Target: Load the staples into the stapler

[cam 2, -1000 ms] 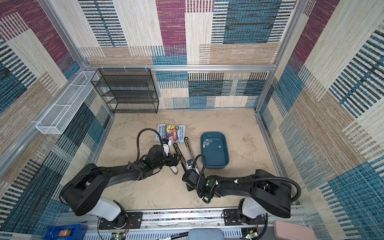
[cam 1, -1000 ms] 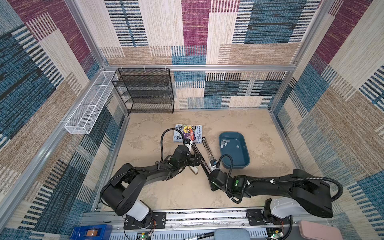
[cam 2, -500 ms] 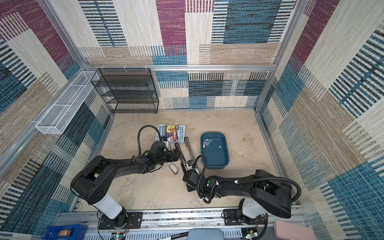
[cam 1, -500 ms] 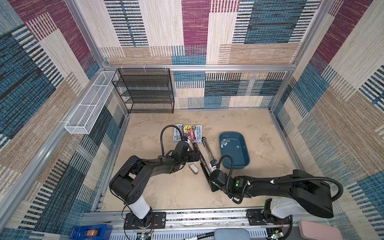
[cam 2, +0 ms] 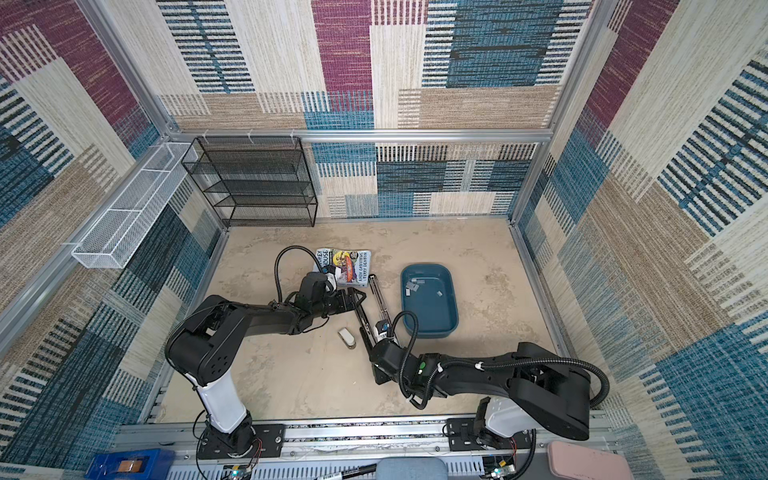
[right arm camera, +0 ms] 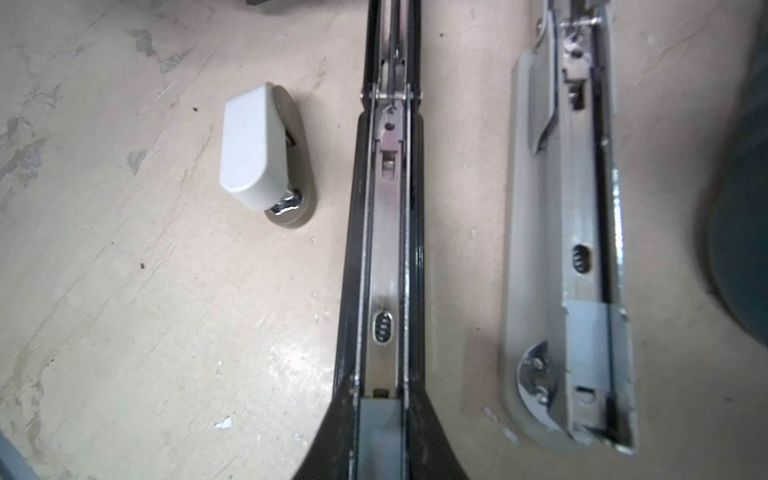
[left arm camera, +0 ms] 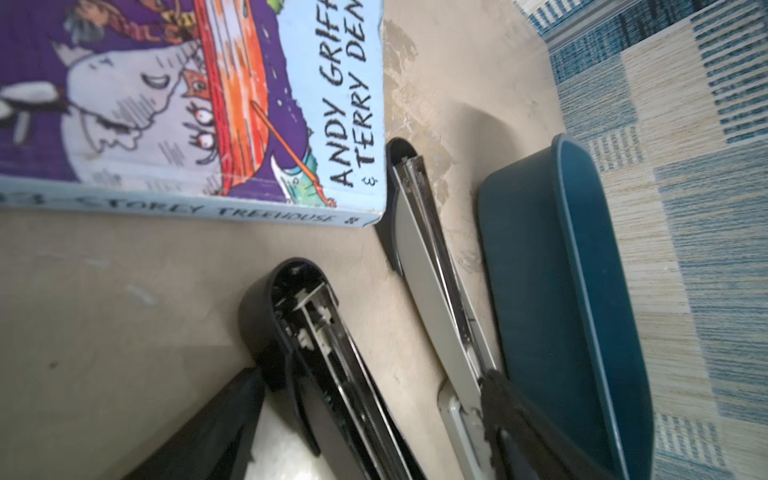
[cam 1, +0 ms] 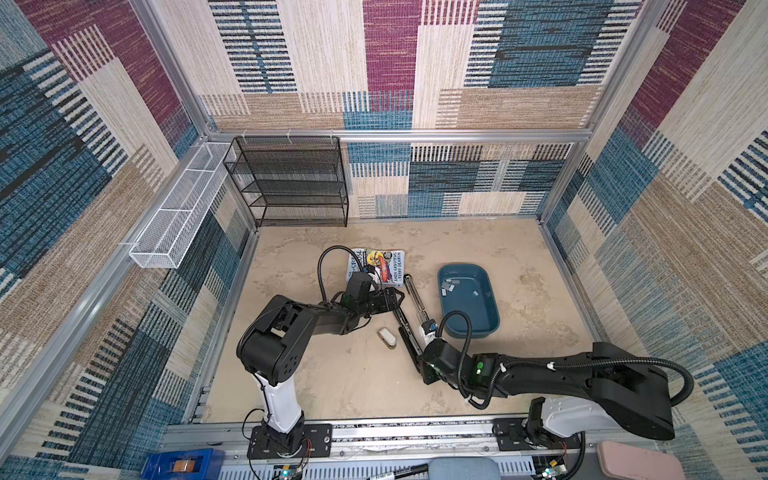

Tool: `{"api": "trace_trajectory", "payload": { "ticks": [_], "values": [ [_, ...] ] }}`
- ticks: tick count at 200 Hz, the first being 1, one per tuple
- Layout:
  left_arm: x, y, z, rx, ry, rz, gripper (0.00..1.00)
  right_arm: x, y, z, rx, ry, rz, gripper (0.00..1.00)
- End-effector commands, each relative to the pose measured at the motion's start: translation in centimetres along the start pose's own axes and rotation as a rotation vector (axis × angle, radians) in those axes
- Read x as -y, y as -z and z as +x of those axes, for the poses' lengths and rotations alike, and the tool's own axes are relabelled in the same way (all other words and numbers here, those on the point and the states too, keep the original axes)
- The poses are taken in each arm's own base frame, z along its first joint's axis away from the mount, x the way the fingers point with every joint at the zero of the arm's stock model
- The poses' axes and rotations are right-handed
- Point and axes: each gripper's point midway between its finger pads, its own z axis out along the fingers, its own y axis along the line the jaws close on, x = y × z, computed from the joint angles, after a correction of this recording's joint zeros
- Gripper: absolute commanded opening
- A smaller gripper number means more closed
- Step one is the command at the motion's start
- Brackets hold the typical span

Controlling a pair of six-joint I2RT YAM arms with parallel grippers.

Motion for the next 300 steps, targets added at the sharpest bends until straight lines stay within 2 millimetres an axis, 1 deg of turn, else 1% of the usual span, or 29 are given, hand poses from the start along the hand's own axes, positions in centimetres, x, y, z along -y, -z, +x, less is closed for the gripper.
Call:
{"api": "trace_trajectory", "payload": {
  "ticks": [1, 16, 32, 55, 75, 97, 107, 133, 157, 180, 200, 215, 236, 253, 262, 268, 277, 300],
  "values": [
    [-1.6, -0.5, 2.7, -0.114, 0.072, -0.014, 0.85, -1.2, -0.2, -1.0, 0.042, 0.002, -0.047, 0.08],
    [-1.7, -0.7, 2.4, -0.111, 0.079, 0.002, 0.83, -1.2, -0.4, -1.0, 0.041, 0.007, -0.046, 0.07],
    [-1.3, -1.1, 2.1, -0.125, 0.088, 0.025, 0.81, -1.2, -0.5, -0.8, 0.042, 0.014, -0.044, 0.06],
    [-0.9, -1.4, 1.8, -0.131, 0.092, 0.042, 0.81, -1.1, -0.8, -0.6, 0.042, 0.016, -0.044, 0.06],
    [-0.1, -1.6, 1.6, -0.138, 0.101, 0.081, 0.81, -1.6, -0.8, -0.6, 0.046, 0.013, -0.077, 0.03],
    [0.3, -1.7, 1.4, -0.139, 0.112, 0.104, 0.81, -2.3, -0.3, -0.5, 0.061, -0.012, -0.141, 0.02],
    [0.0, -1.7, 1.5, -0.136, 0.128, 0.093, 0.82, -2.5, -0.2, -0.5, 0.060, -0.025, -0.154, 0.00],
    [-0.8, -1.9, 1.6, -0.130, 0.184, 0.081, 0.84, -2.8, -0.1, -0.6, 0.057, -0.048, -0.174, 0.00],
    [-0.4, -2.0, 1.6, -0.130, 0.212, 0.116, 0.84, -2.7, -0.1, -0.6, 0.067, -0.053, -0.176, 0.00],
    [-0.9, -1.9, 1.9, -0.138, 0.257, 0.114, 0.84, -2.4, 0.5, -0.6, 0.094, -0.080, -0.194, 0.00],
    [-1.8, -1.3, 2.4, -0.122, 0.302, 0.087, 0.85, -2.4, 1.2, -0.8, 0.123, -0.102, -0.226, 0.00],
    [-2.0, -0.5, 2.4, -0.097, 0.323, 0.075, 0.87, -2.5, 1.4, -1.0, 0.133, -0.109, -0.239, 0.00],
    [-2.3, 0.8, 2.8, -0.080, 0.346, 0.041, 0.90, -2.5, 1.4, -1.1, 0.131, -0.104, -0.231, 0.00],
    [-2.1, 2.0, 2.9, -0.058, 0.361, 0.022, 0.91, -2.2, 1.3, -1.0, 0.128, -0.107, -0.215, 0.00],
    [-2.3, 2.5, 3.1, -0.049, 0.379, -0.013, 0.92, -2.1, 1.3, -0.9, 0.129, -0.111, -0.210, 0.00],
    [-2.6, 2.8, 3.3, -0.056, 0.400, -0.047, 0.94, -2.1, 1.3, -1.0, 0.131, -0.111, -0.211, 0.00],
    [-3.0, 3.0, 3.9, -0.091, 0.421, -0.093, 0.95, -2.1, 1.3, -1.0, 0.134, -0.117, -0.211, 0.00],
    [-3.0, 2.5, 4.3, -0.141, 0.449, -0.125, 0.95, -2.3, 1.5, -1.0, 0.137, -0.120, -0.228, 0.00]
  ]
}}
